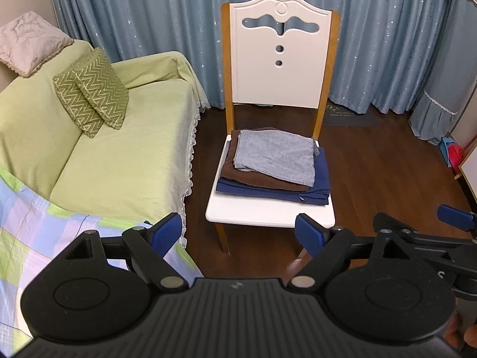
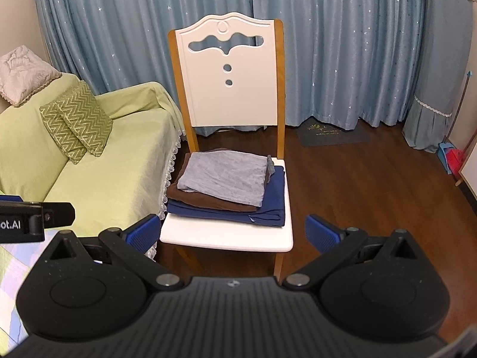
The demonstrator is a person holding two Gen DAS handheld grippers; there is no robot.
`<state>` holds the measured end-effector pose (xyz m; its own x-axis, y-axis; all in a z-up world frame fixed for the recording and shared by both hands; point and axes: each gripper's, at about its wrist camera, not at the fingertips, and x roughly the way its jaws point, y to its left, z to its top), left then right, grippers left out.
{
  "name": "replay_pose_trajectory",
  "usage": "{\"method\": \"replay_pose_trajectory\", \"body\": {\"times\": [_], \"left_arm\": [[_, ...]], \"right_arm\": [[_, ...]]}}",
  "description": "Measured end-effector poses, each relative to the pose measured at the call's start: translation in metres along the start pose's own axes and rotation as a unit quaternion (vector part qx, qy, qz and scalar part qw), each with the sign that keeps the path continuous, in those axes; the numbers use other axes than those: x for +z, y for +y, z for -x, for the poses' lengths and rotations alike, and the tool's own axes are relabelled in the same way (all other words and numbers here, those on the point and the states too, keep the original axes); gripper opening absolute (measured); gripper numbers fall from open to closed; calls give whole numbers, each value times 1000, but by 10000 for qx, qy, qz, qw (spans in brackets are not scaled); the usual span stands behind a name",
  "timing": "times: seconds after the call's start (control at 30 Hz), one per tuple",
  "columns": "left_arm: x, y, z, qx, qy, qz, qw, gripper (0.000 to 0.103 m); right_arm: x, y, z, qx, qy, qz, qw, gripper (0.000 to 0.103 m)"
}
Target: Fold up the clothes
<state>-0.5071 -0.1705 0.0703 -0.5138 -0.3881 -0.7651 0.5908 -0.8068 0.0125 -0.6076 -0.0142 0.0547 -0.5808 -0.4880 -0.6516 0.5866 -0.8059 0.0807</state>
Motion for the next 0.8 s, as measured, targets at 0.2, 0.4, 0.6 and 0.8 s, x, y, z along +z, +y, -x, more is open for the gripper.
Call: {"method": "replay_pose_trajectory", "body": {"times": [0.2, 0.4, 0.6, 0.8], "left_arm": [[-2, -8, -3, 21, 48, 31, 10000, 85], [0, -9, -1, 82, 8, 58, 9999, 85], [-2, -6, -3, 160, 52, 64, 9998, 85], [0, -6, -5, 146, 81, -33, 9999, 85]], "right_arm": [[3, -11, 0, 17, 30, 43, 10000, 102], [6, -21, 1, 34, 59, 85, 9999, 102], [6, -28, 2, -3, 64, 62, 10000, 102], [5, -34, 2, -45, 67, 34, 10000, 102]]}}
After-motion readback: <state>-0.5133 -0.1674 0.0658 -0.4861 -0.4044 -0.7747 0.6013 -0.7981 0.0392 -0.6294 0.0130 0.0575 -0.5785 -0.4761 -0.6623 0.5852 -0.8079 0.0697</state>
